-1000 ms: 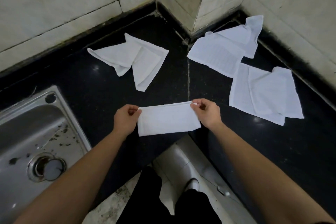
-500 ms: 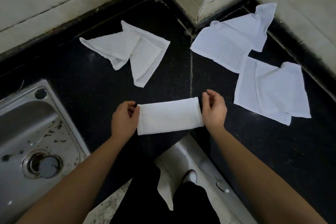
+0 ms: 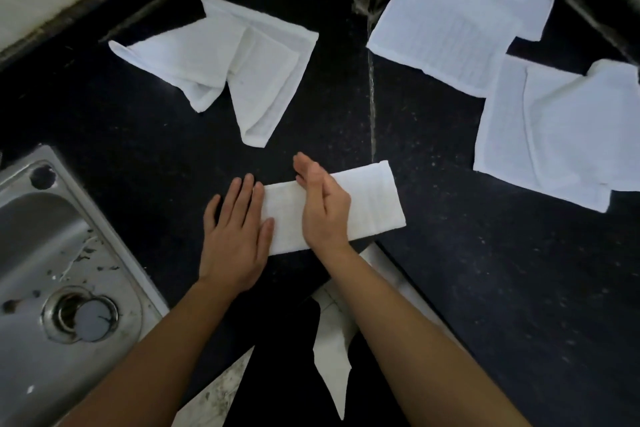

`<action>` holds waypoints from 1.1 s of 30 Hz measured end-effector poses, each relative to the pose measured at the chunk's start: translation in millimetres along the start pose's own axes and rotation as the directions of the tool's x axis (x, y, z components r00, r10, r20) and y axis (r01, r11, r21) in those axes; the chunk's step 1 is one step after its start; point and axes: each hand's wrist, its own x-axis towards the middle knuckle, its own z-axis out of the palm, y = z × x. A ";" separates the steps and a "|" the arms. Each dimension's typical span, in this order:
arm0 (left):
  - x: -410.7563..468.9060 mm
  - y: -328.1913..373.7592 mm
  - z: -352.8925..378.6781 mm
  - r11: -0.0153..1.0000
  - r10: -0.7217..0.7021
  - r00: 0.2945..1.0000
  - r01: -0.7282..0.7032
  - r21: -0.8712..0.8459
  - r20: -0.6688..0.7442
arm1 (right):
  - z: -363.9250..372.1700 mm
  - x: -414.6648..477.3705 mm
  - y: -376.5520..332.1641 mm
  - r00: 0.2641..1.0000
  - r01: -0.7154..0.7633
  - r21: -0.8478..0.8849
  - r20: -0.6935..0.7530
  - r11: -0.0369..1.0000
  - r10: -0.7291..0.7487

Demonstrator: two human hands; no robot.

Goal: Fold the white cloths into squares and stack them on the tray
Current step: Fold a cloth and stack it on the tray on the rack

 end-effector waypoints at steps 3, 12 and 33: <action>-1.0 1.9 1.6 1.000 -0.004 1.000 0.004 0.028 0.002 | -33.5 14.4 1.6 0.992 0.033 0.042 -0.127 0.999 -0.027; 1.1 1.5 2.6 0.999 -0.008 1.000 0.008 0.044 0.003 | -125.0 52.7 6.4 0.942 0.110 0.013 -0.321 0.994 -0.100; 17.8 29.7 6.5 0.986 0.160 0.985 -0.162 0.034 0.059 | -138.1 -5.0 -39.6 0.935 -0.304 -0.792 -0.143 0.530 0.323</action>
